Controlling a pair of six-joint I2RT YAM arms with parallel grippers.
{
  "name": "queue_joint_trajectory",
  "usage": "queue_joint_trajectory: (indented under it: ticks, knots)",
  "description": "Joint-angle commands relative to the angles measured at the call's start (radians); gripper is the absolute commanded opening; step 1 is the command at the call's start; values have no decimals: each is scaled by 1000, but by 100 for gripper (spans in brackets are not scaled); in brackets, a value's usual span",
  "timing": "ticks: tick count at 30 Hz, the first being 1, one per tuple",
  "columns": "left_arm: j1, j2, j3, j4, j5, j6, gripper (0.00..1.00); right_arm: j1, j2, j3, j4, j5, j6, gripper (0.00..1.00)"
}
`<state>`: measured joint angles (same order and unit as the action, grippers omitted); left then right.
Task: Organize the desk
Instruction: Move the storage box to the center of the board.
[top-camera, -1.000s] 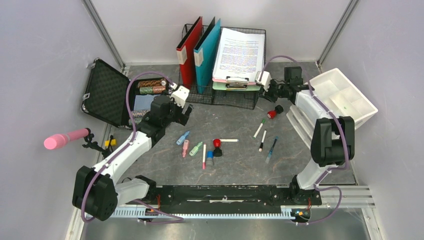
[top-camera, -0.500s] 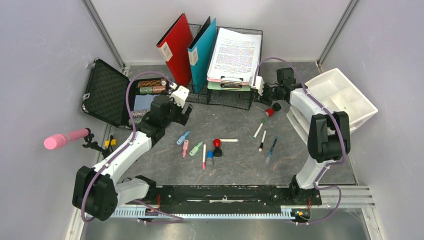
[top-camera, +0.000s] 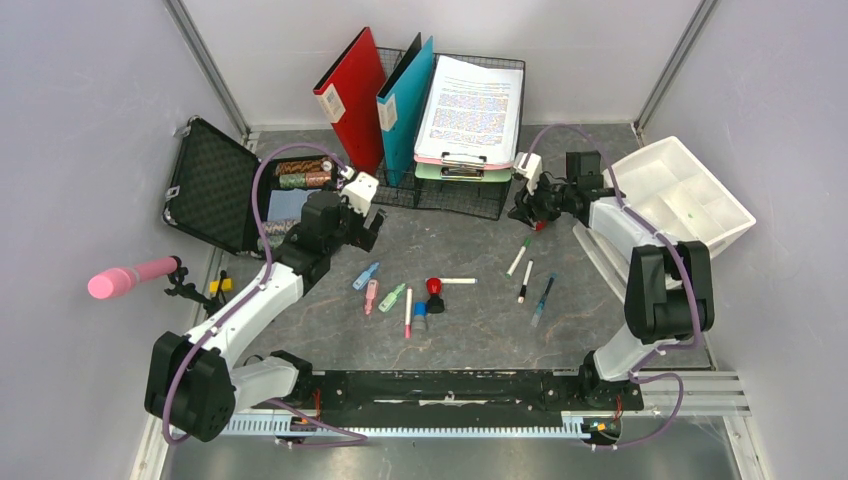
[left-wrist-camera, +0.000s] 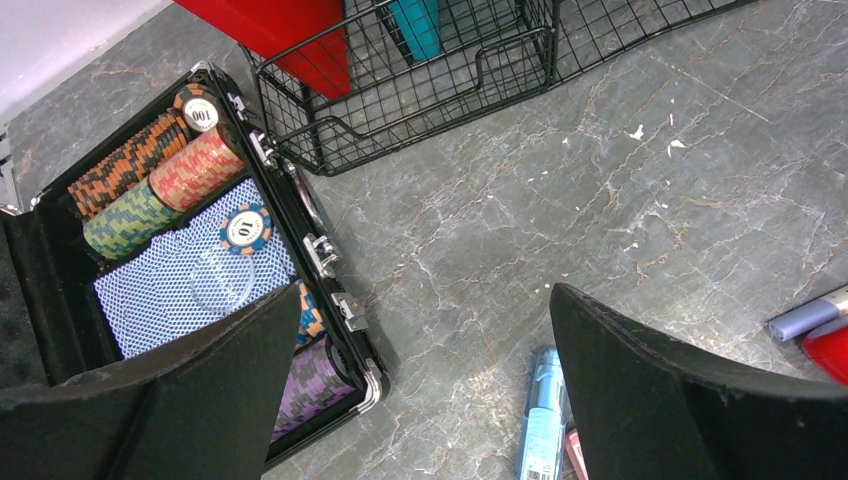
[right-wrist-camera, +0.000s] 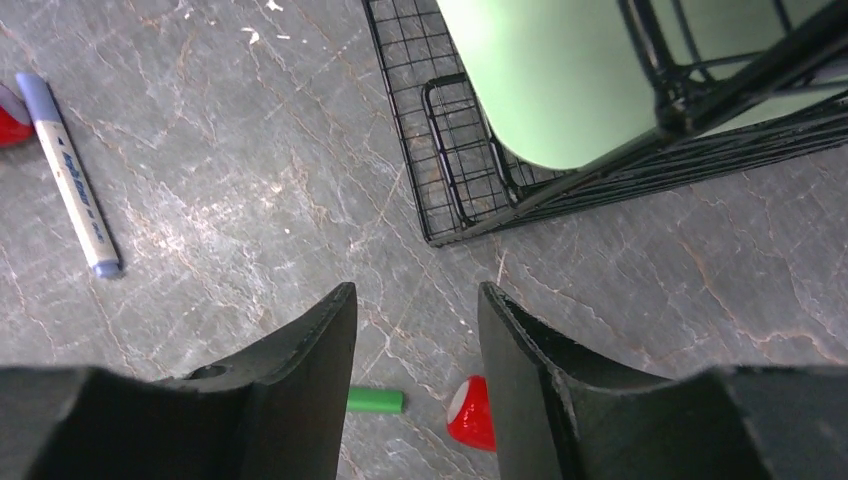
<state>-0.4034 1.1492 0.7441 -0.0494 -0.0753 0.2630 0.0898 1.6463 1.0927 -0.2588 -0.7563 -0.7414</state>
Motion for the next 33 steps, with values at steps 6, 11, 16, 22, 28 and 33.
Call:
queue_joint_trajectory:
  ticks: [6,11,16,22,28,33]
  knots:
    - [5,-28,-5,46,17,-19,100,7,-40,-95,451,29,388,52]
    - [5,-40,-3,46,21,-24,100,-9,-28,-86,520,184,464,45]
    - [5,-44,-4,45,27,-24,100,-38,-57,-78,517,224,485,45]
    - [6,-47,-2,46,40,-42,100,-48,-149,-60,395,276,404,52]
    - [6,-76,-9,30,66,-46,100,-48,-298,-61,122,296,255,66]
    - [6,-110,-5,0,101,-57,100,-47,-496,-42,-82,400,207,72]
